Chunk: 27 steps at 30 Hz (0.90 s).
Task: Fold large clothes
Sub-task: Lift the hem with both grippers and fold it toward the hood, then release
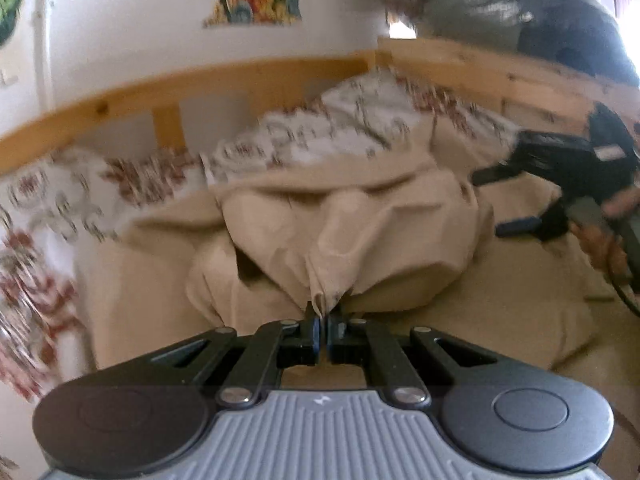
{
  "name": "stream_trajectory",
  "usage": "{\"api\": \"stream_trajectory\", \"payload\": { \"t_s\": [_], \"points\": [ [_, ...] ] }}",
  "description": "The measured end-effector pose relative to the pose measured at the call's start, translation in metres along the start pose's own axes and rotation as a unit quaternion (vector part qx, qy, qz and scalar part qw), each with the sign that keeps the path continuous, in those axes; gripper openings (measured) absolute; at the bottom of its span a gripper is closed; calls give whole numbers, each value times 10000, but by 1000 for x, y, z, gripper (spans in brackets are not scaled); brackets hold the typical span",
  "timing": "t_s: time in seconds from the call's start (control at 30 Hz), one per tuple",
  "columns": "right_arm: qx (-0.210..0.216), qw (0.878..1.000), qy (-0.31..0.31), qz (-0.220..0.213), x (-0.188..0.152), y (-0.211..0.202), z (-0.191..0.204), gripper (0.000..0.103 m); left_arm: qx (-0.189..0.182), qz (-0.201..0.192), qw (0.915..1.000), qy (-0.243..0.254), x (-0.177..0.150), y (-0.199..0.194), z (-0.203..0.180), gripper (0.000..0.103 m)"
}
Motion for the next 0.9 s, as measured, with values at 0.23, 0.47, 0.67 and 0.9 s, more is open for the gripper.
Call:
{"api": "stream_trajectory", "payload": {
  "t_s": [0.23,0.47,0.67,0.9],
  "points": [
    [-33,9998,-216,-1,20,32,18,28,-2,71,9999,-145,-3,13,-5,2],
    [-430,9818,-1691,-755,21,13,58,4,-381,169,9990,-150,-3,23,-19,8],
    [-727,9735,-2019,-789,7,18,27,7,-532,-79,9935,-1006,-10,-16,11,34],
    [-663,9723,-2063,-880,-1,20,25,24,12,-79,9710,-2391,-2,-15,67,41]
  ]
}}
Point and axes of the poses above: each gripper's, at about its wrist camera, not at the fingertips, and y roughly the way its jaws point, z to its left, x to its top, the point moved 4 cm from there along y, roughly the way its jaws point, and after that the axes turned 14 degrees about y, right-handed, at the moved point
